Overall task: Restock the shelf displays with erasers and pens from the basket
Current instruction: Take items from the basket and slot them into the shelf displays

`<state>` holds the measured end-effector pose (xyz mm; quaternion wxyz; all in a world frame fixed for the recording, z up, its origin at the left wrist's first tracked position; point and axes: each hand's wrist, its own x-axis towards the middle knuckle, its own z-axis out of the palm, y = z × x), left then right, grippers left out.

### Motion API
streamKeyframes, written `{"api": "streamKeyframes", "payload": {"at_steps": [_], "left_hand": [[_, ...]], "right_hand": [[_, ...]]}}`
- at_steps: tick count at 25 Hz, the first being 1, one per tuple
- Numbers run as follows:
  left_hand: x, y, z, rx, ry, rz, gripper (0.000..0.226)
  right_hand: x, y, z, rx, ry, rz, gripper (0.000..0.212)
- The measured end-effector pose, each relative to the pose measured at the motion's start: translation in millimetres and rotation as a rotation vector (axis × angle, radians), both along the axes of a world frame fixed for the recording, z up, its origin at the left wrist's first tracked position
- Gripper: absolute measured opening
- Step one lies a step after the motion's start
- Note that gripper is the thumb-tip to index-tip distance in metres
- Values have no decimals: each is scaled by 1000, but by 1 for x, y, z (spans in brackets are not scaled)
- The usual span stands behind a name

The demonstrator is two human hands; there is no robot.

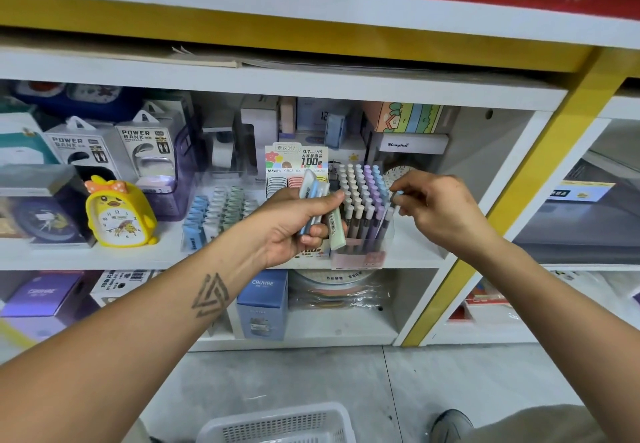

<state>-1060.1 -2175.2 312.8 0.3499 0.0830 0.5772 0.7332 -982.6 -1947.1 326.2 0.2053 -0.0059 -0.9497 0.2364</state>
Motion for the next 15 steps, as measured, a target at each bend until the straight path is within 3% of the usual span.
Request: {"api": "streamKeyframes", "payload": {"at_steps": [3, 6, 9, 11, 13, 15], "left_hand": [[-1, -2, 1, 2, 5, 55, 17], [-2, -4, 2, 15, -4, 96, 35], [-4, -8, 4, 41, 4, 129, 29], [-6, -12, 5, 45, 20, 164, 22], [-7, -17, 5, 36, 46, 194, 20], [-10, -26, 8, 21, 58, 218, 19]], "right_hand": [[-3, 0, -3, 74, -32, 3, 16], [-5, -1, -1, 145, -123, -9, 23], [-7, -16, 12, 160, 11, -14, 26], [-10, -44, 19, -200, -6, 100, 24], [-15, -76, 20, -555, -180, 244, 34], [-25, -98, 16, -652, -284, 327, 44]]}}
